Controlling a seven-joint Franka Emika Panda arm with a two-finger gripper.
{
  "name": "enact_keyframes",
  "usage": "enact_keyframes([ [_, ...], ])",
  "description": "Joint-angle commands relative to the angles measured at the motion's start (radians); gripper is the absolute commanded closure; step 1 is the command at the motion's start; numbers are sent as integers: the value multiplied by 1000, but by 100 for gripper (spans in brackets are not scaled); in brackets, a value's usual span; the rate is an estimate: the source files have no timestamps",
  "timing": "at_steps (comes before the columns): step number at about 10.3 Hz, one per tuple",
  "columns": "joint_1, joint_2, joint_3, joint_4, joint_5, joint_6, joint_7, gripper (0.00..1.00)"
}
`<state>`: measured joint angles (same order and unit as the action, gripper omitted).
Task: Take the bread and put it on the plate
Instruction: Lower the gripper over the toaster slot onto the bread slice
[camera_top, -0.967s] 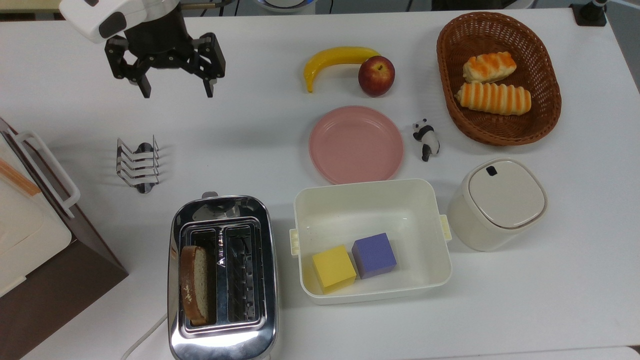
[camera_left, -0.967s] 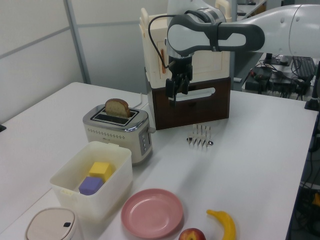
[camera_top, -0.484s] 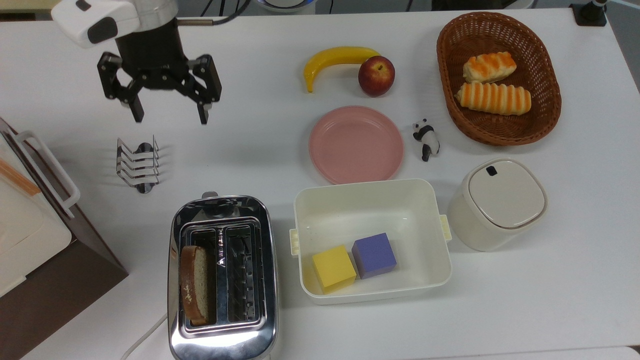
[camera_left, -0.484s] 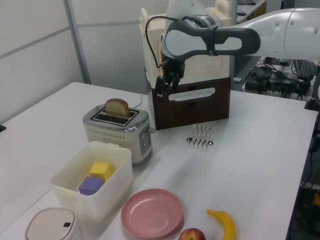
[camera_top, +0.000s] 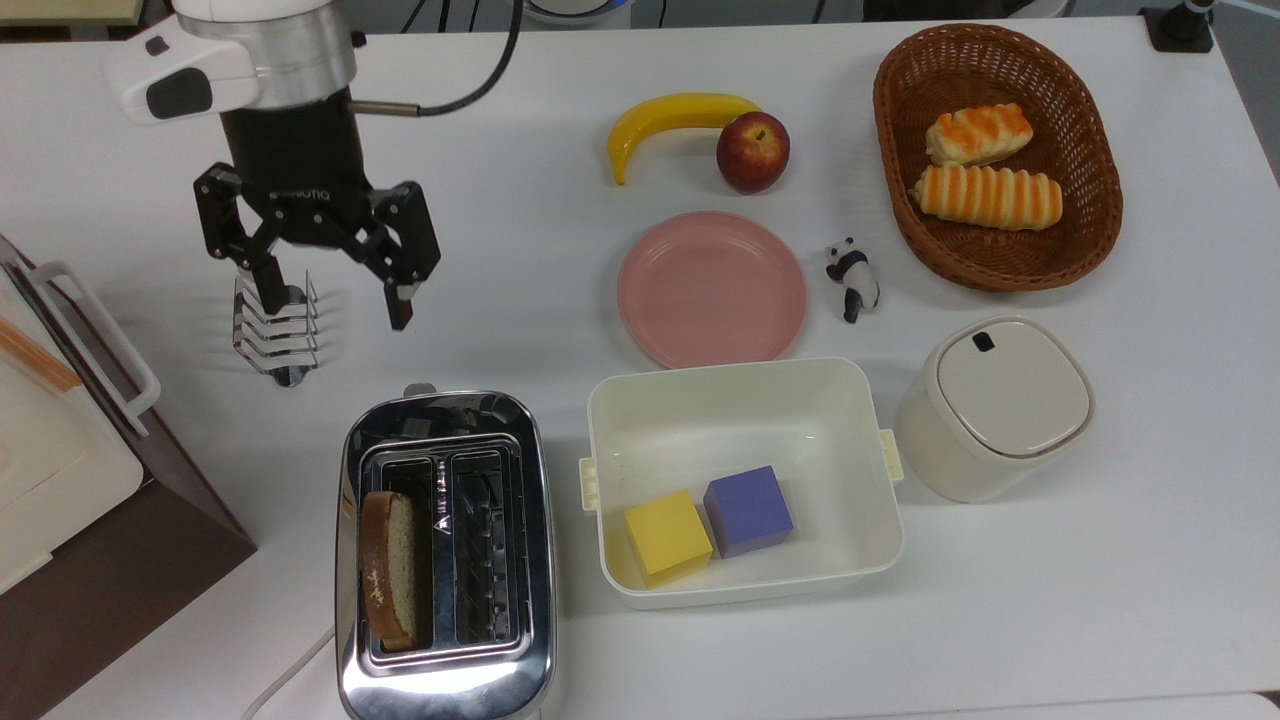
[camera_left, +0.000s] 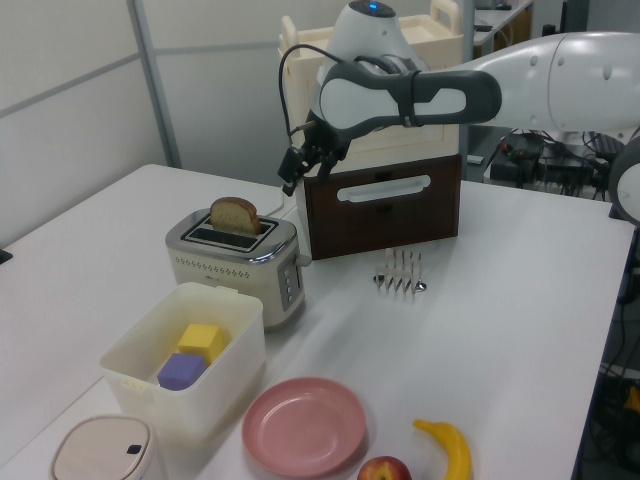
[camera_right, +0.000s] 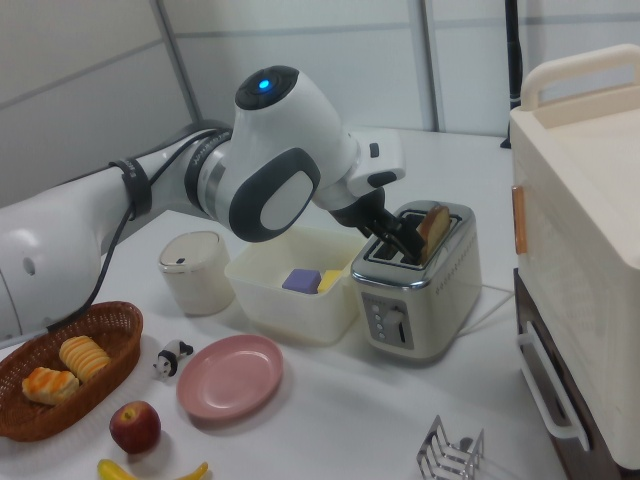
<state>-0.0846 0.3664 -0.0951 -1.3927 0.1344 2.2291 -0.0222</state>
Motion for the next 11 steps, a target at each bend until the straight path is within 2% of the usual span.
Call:
enact_keyframes([
  [1, 34, 34, 0, -14, 11, 162, 53, 0],
  [3, 51, 72, 3, -12, 10, 234, 51, 0],
  [7, 59, 178, 3, -12, 2, 524, 38, 0],
  [11, 59, 195, 3, -14, 1, 561, -7, 0],
])
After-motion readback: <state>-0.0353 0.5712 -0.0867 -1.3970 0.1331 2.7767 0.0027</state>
